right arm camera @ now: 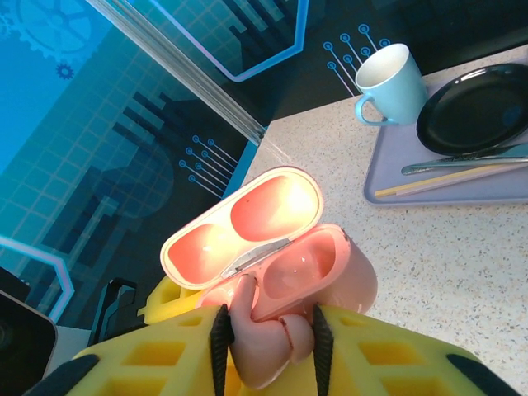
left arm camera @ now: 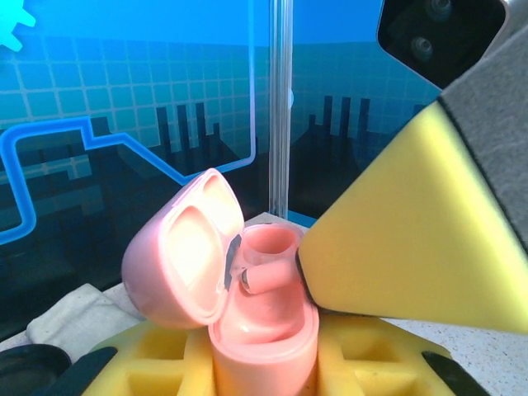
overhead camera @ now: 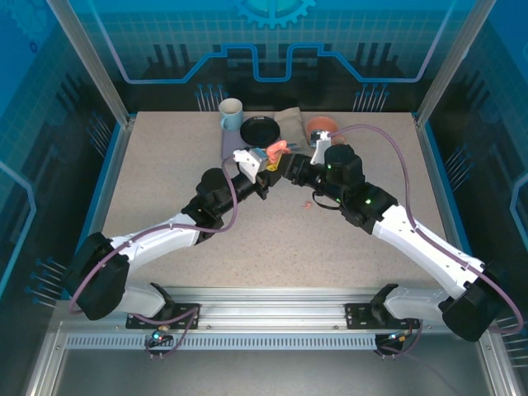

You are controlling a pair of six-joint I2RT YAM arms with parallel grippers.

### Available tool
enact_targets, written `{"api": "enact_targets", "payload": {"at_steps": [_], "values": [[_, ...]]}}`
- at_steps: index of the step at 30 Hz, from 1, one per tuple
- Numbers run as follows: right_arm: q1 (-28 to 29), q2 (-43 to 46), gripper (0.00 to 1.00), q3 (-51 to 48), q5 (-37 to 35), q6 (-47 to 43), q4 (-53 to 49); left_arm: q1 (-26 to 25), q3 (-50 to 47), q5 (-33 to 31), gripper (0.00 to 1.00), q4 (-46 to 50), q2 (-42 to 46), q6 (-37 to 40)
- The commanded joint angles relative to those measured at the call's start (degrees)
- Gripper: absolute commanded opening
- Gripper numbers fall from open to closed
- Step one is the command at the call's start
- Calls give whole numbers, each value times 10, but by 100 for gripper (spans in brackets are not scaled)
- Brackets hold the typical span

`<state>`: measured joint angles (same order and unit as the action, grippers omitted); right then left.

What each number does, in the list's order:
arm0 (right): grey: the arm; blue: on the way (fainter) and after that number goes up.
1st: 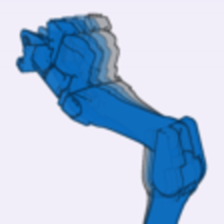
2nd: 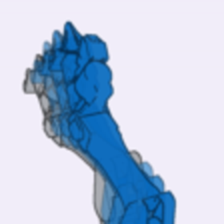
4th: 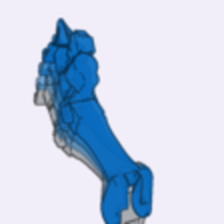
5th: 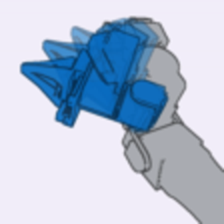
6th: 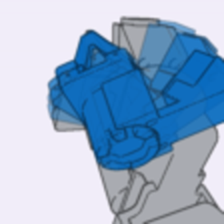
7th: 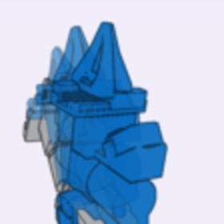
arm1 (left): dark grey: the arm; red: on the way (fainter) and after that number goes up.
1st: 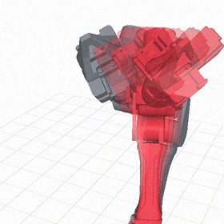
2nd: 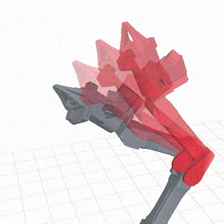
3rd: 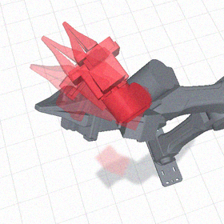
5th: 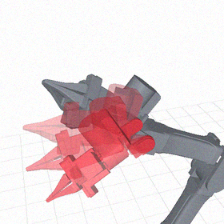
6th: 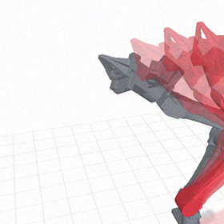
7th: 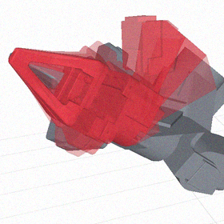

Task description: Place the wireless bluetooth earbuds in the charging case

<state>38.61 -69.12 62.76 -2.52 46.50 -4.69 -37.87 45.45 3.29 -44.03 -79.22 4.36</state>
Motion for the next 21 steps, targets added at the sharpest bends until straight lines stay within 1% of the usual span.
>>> {"api": "enact_targets", "payload": {"at_steps": [1, 9, 14, 21], "values": [[3, -10, 31, 29, 20, 2, -3, -4, -11, 15, 0, -21, 11, -13], [-15, -6, 25, 21, 41, 32, 4, -4, -19, 3, 0, -17, 9, -12], [-31, 11, 23, 2, 64, 57, 13, -3, -33, -24, 0, -12, 4, -12], [-41, 50, 22, -19, 63, 65, -14, 4, -62, -74, 0, -14, 4, -17]]}}
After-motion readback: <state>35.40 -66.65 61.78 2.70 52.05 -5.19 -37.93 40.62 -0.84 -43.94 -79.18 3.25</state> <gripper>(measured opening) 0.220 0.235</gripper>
